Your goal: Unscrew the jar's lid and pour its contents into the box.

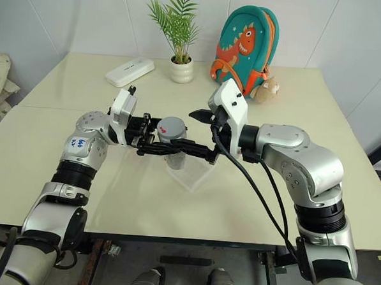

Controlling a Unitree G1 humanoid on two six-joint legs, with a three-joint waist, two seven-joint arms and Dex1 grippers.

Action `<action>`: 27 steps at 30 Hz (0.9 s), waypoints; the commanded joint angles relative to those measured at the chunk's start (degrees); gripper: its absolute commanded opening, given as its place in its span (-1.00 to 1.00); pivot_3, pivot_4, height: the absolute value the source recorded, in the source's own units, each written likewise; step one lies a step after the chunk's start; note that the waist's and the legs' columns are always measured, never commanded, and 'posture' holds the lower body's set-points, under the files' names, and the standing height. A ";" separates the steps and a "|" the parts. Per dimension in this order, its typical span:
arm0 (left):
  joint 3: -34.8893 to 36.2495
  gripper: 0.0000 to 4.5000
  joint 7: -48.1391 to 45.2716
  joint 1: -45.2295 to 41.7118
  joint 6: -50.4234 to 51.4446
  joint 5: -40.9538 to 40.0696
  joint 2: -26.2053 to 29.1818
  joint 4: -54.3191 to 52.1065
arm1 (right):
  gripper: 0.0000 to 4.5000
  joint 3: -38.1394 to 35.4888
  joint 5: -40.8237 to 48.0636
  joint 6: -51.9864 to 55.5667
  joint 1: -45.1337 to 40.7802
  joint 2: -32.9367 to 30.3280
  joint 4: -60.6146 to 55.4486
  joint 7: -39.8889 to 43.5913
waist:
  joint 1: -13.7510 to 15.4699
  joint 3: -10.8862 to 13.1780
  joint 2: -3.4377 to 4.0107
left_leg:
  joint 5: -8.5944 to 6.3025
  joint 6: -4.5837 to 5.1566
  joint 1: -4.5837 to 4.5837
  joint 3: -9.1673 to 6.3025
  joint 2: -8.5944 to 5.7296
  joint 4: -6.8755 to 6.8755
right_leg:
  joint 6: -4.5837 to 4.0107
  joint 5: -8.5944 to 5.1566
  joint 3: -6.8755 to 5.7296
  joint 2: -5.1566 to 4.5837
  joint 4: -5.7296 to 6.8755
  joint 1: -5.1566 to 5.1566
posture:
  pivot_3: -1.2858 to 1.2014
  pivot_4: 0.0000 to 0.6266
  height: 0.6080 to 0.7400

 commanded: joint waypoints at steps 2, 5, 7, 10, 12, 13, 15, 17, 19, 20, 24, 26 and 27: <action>0.40 0.14 -3.26 -1.07 -1.00 -0.46 0.21 -0.69 | 0.99 -3.54 0.50 0.46 0.09 -1.82 -2.40 -1.35 | 0.05 0.00 0.00 | 0.00 0.00 0.00 0.00 0.00 0.00 | 0.00 0.00 0.00 0.00 0.00 0.00 | 0.03 -0.52 1.00; 0.36 0.14 -3.30 -1.07 -1.09 -0.47 0.21 -0.60 | 0.99 -3.70 1.46 1.45 0.74 -2.90 -3.77 -0.95 | 0.17 0.00 0.00 | 0.00 0.00 -0.02 0.00 -0.01 0.00 | 0.00 0.00 0.00 -0.01 -0.03 0.00 | 0.03 -0.52 1.00; 0.36 0.14 -3.33 -0.94 -1.17 -0.48 0.27 -0.62 | 0.99 -3.94 2.27 2.36 1.43 -3.66 -5.01 -0.56 | 0.16 0.00 0.00 | 0.00 0.00 -0.03 0.00 -0.01 0.00 | 0.00 0.00 0.00 -0.01 -0.05 0.00 | 0.03 -0.52 1.00; 0.31 0.14 -3.45 -0.57 -1.17 -0.50 0.45 -0.90 | 0.99 -4.11 3.11 3.61 2.52 -5.49 -6.91 0.20 | 0.06 0.00 0.00 | 0.00 0.00 -0.02 0.00 0.00 0.00 | 0.00 0.00 0.00 0.00 -0.04 0.00 | 0.03 -0.52 1.00; 0.28 0.14 -3.52 -0.42 -1.11 -0.52 0.53 -1.04 | 0.99 -4.89 4.21 4.44 2.86 -6.39 -7.91 0.28 | 0.04 0.00 0.00 | 0.00 0.00 -0.02 0.00 0.00 0.00 | 0.00 0.00 0.00 0.00 -0.03 0.00 | 0.03 -0.52 1.00; 0.28 0.14 -3.55 -0.36 -1.09 -0.54 0.56 -1.09 | 0.99 -5.30 4.77 4.77 2.92 -6.70 -8.29 0.25 | 0.05 0.00 0.00 | 0.00 0.00 -0.02 0.00 0.00 0.01 | 0.00 0.00 0.00 0.00 -0.02 0.00 | 0.03 -0.52 1.00; 0.27 0.14 -3.69 -0.42 -1.11 -0.55 0.57 -0.98 | 0.99 -6.15 5.92 5.30 2.31 -6.83 -8.53 -0.20 | 0.09 0.00 0.00 | 0.00 0.01 -0.02 0.00 0.00 0.03 | 0.00 0.00 0.00 0.00 -0.01 0.01 | 0.03 -0.52 1.00; 0.21 0.14 -3.73 -0.85 -1.33 -0.42 0.38 -0.40 | 0.99 -6.61 6.42 5.10 0.30 -5.51 -7.68 -1.50 | 0.06 0.00 0.00 | 0.00 0.01 -0.02 0.00 0.00 0.03 | 0.00 0.00 0.00 -0.01 -0.02 0.01 | 0.03 -0.52 1.00; 0.17 0.14 -3.72 -1.19 -1.54 -0.31 0.22 0.05 | 0.99 -6.66 6.72 4.83 -1.05 -4.46 -6.96 -2.45 | -0.04 0.00 0.00 | 0.00 0.01 -0.02 0.00 0.00 0.04 | 0.00 0.00 0.01 0.00 0.00 0.01 | 0.03 -0.52 1.00; 0.12 0.14 -3.76 -1.35 -1.64 -0.27 0.14 0.25 | 0.99 -6.57 6.92 4.50 -1.85 -3.46 -6.46 -2.94 | -0.04 0.00 0.00 | 0.00 0.01 -0.01 0.00 0.00 0.04 | 0.00 0.00 0.01 0.00 0.01 0.00 | 0.03 -0.52 1.00; -0.12 0.14 -3.88 -2.02 -2.07 -0.16 -0.24 1.07 | 0.99 -4.99 6.53 3.24 -4.16 0.57 -4.21 -4.41 | 0.11 0.00 0.00 | 0.01 0.01 -0.01 0.00 0.01 0.04 | 0.00 0.00 0.01 0.01 0.03 0.01 | 0.03 -0.52 1.00; -0.21 0.14 -3.87 -2.25 -2.22 -0.16 -0.32 1.30 | 0.99 -3.64 5.69 2.59 -4.60 1.98 -3.38 -4.63 | 0.13 0.00 0.00 | 0.01 0.01 -0.02 0.00 0.00 0.05 | 0.00 0.01 0.01 0.00 0.01 0.01 | 0.03 -0.52 1.00; -0.23 0.14 -3.86 -2.36 -2.26 -0.17 -0.33 1.39 | 0.99 -2.69 5.00 2.10 -4.73 2.70 -2.84 -4.73 | 0.13 0.00 0.00 | 0.01 0.01 -0.03 -0.01 0.00 0.05 | 0.00 0.00 0.01 0.00 0.00 0.01 | 0.03 -0.52 1.00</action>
